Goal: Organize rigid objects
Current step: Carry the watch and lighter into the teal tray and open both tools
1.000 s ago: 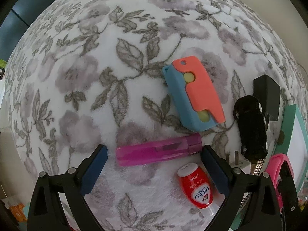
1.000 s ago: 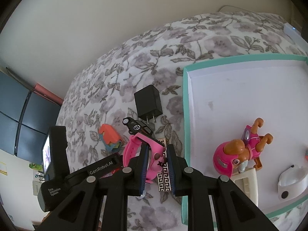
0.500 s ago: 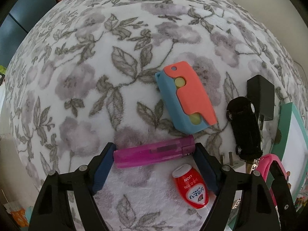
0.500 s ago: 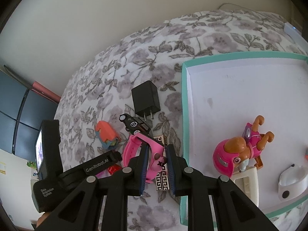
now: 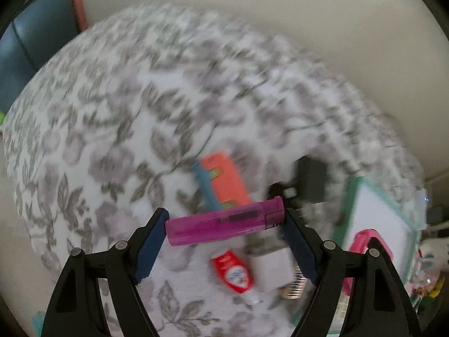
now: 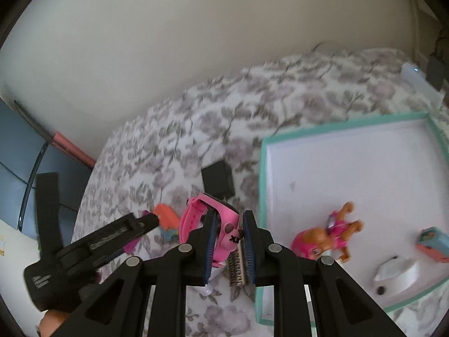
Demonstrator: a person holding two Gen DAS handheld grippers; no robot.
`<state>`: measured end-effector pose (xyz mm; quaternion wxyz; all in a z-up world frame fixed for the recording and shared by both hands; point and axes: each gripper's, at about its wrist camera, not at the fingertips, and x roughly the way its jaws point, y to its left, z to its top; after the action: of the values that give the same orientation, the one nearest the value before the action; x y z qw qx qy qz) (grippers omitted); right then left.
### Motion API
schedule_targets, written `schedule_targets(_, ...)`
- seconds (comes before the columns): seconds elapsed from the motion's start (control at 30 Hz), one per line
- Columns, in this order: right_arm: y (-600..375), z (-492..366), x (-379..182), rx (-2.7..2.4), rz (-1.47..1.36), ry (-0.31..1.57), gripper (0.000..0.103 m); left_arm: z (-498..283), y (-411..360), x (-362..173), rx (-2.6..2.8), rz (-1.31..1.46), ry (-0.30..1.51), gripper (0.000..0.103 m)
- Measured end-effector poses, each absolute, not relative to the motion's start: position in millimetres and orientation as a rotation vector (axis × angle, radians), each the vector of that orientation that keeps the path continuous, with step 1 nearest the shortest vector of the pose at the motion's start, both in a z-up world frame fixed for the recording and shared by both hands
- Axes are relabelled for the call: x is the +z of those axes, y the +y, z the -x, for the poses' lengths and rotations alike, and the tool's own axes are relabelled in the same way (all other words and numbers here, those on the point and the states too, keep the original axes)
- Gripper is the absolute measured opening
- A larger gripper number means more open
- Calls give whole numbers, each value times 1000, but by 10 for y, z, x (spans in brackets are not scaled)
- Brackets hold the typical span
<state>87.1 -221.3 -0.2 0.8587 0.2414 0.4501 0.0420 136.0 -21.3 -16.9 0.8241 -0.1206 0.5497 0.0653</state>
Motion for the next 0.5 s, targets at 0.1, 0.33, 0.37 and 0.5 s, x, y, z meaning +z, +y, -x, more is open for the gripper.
schedule_targets(0.1,-2397,-806,126,41,-505,905,20,-1322,-394,33,72,225,1104,83)
schedule_targets(0.33,-2942,-621,223,-140,-500,867,20,-1205,-1118,186,-124,92,1042,83)
schedule_targets(0.37,-3023,-600,207,-162,-503,871,20,-1175,-1233,181,-149,68,1035,83)
schedule_targets(0.5,-3336,-540,86,-234,-539,904,20,-1094,-1644,163,-220,-23,1005,83)
